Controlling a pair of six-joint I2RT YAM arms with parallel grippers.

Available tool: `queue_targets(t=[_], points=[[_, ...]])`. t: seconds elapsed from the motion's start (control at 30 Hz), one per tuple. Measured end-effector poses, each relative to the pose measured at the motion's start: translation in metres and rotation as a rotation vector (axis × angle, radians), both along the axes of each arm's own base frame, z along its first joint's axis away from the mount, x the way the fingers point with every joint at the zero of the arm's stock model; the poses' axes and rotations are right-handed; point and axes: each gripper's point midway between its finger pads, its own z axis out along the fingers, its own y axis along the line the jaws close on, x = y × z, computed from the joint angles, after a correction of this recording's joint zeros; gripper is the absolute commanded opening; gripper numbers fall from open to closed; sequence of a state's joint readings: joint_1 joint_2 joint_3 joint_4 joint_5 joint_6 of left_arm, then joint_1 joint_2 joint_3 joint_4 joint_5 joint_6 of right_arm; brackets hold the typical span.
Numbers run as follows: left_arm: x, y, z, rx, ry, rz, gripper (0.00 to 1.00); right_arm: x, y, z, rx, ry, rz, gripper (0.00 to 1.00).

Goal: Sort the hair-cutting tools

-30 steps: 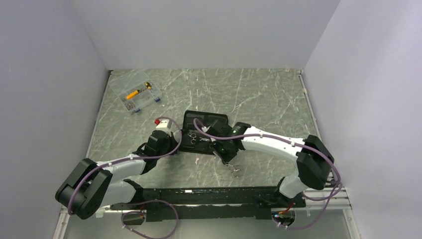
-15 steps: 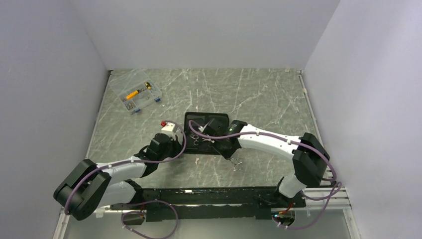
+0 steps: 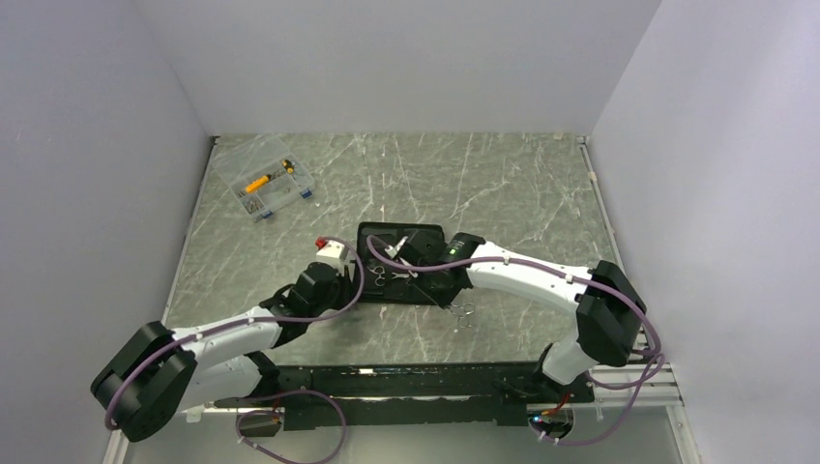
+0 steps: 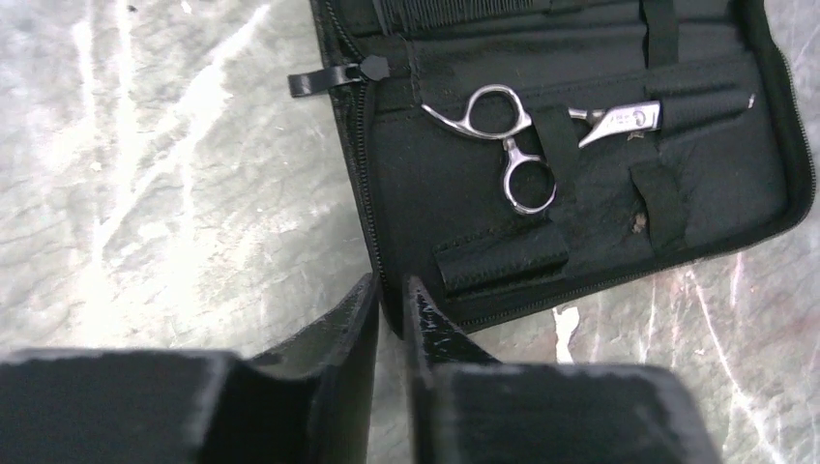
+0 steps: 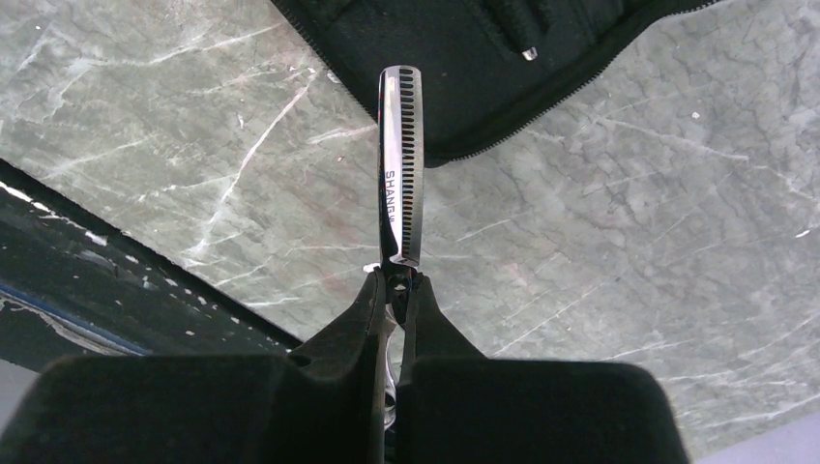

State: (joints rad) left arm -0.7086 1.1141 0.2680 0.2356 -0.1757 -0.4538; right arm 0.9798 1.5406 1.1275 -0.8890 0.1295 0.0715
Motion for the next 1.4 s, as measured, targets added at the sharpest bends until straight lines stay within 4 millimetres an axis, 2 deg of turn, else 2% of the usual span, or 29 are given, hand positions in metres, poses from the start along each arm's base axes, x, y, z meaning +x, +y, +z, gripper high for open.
queue_targets(t=[0.13, 0.33, 0.5, 0.67, 0.9, 1.07, 1.13, 1.27, 1.4], points=[[0.004, 0.007, 0.015, -0.012, -0.023, 0.061, 0.67, 0.004, -0.001, 0.005, 0.029, -0.01, -0.044, 0.0], [0.007, 0.015, 0.045, -0.073, -0.084, 0.128, 0.7, 0.016, -0.016, 0.035, 0.161, -0.08, -0.163, 0.0], [0.003, 0.007, 0.064, -0.104, -0.104, 0.117, 0.68, 0.023, -0.026, 0.048, 0.233, -0.121, -0.242, 0.0], [-0.001, -0.03, 0.077, -0.132, -0.092, 0.009, 0.65, 0.025, -0.035, 0.047, 0.257, -0.136, -0.306, 0.0], [-0.009, -0.1, 0.061, -0.114, -0.018, -0.23, 0.62, 0.026, -0.045, 0.044, 0.27, -0.165, -0.379, 0.0], [-0.006, -0.156, 0.07, -0.116, -0.032, -0.383, 0.58, 0.027, -0.053, 0.045, 0.278, -0.188, -0.417, 0.0], [-0.003, -0.176, 0.07, -0.122, -0.047, -0.427, 0.52, 0.028, -0.055, 0.048, 0.289, -0.204, -0.431, 0.0], [-0.001, -0.193, 0.054, -0.103, -0.035, -0.469, 0.38, 0.03, -0.059, 0.054, 0.308, -0.224, -0.451, 0.0], [-0.005, -0.197, 0.03, -0.065, 0.001, -0.501, 0.34, 0.03, -0.063, 0.054, 0.308, -0.236, -0.465, 0.0]])
